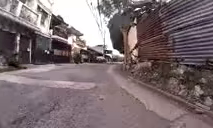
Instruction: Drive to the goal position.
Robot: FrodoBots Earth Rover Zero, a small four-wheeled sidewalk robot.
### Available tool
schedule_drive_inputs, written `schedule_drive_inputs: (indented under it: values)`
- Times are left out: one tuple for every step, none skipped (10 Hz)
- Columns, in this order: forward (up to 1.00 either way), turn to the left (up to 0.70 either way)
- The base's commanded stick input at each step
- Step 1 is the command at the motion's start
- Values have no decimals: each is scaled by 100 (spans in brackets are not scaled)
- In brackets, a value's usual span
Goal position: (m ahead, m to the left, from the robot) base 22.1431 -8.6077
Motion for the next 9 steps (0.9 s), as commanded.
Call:
schedule_drive_inputs:
  values:
    - [100, 0]
    - [100, 0]
    - [100, 0]
    - [100, 0]
    - [100, 0]
    - [100, 0]
    - [100, 0]
    - [100, 0]
    - [100, 0]
